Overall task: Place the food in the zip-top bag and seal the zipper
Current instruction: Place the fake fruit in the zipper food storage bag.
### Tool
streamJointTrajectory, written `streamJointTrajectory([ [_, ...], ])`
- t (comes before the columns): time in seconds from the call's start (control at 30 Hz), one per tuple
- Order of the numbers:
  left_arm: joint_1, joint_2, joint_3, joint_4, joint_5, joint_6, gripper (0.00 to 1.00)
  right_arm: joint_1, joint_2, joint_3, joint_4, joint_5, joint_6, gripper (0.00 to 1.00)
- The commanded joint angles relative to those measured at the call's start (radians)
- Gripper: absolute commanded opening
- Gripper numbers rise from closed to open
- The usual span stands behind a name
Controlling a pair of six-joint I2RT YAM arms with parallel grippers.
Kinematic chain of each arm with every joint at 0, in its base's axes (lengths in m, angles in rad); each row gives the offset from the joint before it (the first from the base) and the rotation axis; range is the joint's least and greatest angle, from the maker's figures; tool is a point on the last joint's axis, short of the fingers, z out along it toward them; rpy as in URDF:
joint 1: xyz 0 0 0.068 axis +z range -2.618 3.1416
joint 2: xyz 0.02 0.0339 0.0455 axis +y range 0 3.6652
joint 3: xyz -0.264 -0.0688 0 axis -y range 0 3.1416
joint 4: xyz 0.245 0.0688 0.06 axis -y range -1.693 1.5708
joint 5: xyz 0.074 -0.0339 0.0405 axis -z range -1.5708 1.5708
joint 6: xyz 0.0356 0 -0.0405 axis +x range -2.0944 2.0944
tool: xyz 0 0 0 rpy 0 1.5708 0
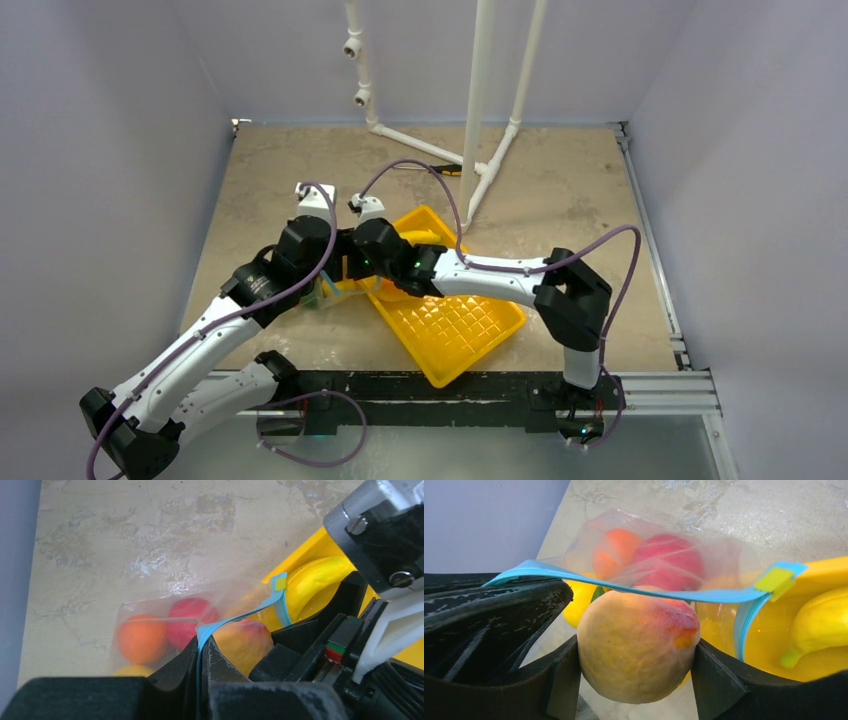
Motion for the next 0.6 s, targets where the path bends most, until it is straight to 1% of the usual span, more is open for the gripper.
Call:
streamJointTrajectory([
  [0.0,-0.001,-0.015,-0.004,0.033,-0.017,-0.001,0.00,0.006,0.000,0.045,0.127,-0.012,-0.048,0.43],
  [0.1,-0.003,-0.014,-0.004,0.033,-0.016,-0.001,0.00,0.007,0.018,0.045,0.165,-0.014,-0.064,0.62],
  [0.3,-0.002,-0.017,-0.004,0.033,-0.017,-0.001,0.00,0.006,0.043,0.042,0.205,-0.018,-0.081,0.91],
  [0.43,-0.002,-0.016,-0.003,0.032,-0.019,-0.001,0.00,0.006,0.027,0.019,0.226,-0.012,-0.087,0.99],
  [0.57,-0.002,-0.018,-0.004,0.031,-0.019,-0.001,0.00,0.006,-0.009,-0.024,0.247,-0.003,-0.087,0.99],
])
